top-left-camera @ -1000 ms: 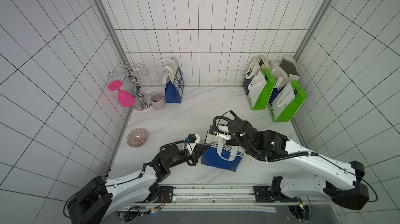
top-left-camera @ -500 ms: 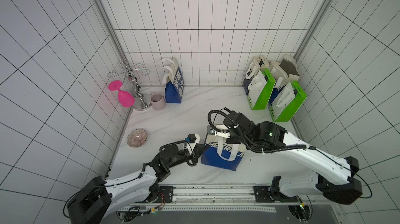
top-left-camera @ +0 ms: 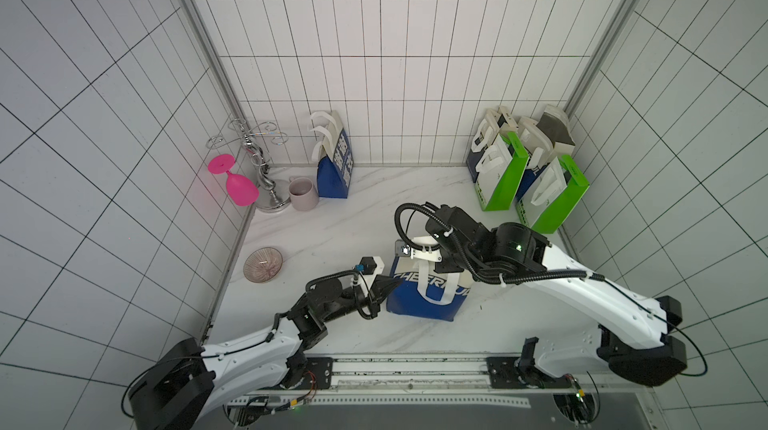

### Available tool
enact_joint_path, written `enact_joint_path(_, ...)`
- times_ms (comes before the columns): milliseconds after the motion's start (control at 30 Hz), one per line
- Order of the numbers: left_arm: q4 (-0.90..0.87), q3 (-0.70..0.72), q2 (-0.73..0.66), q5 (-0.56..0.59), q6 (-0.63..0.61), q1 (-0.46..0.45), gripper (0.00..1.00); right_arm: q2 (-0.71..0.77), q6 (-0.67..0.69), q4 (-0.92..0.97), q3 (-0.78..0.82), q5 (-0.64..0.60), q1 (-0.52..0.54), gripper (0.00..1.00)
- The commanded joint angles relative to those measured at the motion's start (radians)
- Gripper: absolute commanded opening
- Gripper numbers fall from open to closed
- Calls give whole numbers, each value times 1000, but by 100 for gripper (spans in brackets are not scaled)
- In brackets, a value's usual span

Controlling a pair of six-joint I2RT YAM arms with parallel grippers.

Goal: Open the takeout bag
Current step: Open the takeout bag at the center of the board.

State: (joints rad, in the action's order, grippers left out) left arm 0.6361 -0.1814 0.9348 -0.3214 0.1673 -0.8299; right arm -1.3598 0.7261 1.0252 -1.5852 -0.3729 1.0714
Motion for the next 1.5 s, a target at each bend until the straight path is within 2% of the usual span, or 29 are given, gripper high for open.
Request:
enact_joint_path(0,-29,-1,7,13,-12,-2,0,-2,22,35,-167,-39,-18,0)
enact_joint_path(667,-33,-6,28,22,-12,-2,0,-44,52,83,-216,2,-27,0)
enact_joint_path(867,-35,-5,22,22,-12,-2,0,-4,-43,16,-84,-32,-33,0)
enact_joint_path(1100,-30,-6,34,19,-8,-3,0,48,-148,-48,86,-48,-32,20)
enact_joint_path(1467,-29,-7,40,22,-9,-4,0,95,-230,-48,172,-15,-26,25)
